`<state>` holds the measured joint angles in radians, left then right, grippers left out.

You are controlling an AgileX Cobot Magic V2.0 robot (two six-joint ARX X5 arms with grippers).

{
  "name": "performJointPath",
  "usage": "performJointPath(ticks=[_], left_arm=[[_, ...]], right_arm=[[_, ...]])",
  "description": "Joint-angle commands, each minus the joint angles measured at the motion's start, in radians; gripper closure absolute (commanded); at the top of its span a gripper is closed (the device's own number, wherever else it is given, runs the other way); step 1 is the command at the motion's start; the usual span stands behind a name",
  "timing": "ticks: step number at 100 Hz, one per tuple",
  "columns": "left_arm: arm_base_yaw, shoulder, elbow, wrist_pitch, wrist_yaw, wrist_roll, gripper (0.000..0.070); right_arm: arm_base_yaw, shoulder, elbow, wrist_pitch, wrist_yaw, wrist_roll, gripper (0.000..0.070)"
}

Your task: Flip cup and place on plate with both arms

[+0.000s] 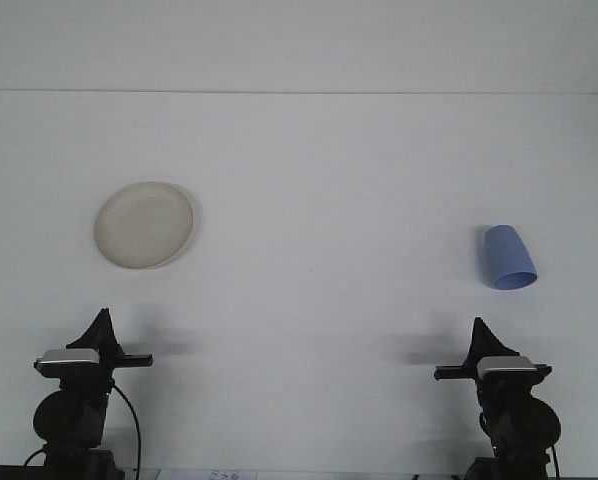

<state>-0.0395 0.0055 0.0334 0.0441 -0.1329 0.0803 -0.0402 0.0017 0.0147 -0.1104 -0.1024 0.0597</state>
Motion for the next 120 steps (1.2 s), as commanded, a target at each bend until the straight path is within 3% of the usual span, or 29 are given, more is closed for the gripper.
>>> performJointPath(ticks=[1,83,99,120], left_arm=[[0.001,-0.002,-0.019,0.01,-0.004,0.005,0.0687],[0.001,-0.002,-0.019,0.01,-0.004,0.005,0.0687],[0.001,-0.002,-0.019,0.01,-0.004,0.005,0.0687],[0.001,-0.002,-0.019,0.01,-0.004,0.005,0.0687]], right_arm=[[-0.001,0.0,-0.002,0.013,0.0,0.011,0.0695],[-0.001,0.0,-0.002,0.014,-0.004,0.027,0.0694],[0.002,0.0,-0.002,0.014,-0.063,0.179,0.0695],[0.002,0.0,0.0,0.046,-0.048,0.344,0.0695]])
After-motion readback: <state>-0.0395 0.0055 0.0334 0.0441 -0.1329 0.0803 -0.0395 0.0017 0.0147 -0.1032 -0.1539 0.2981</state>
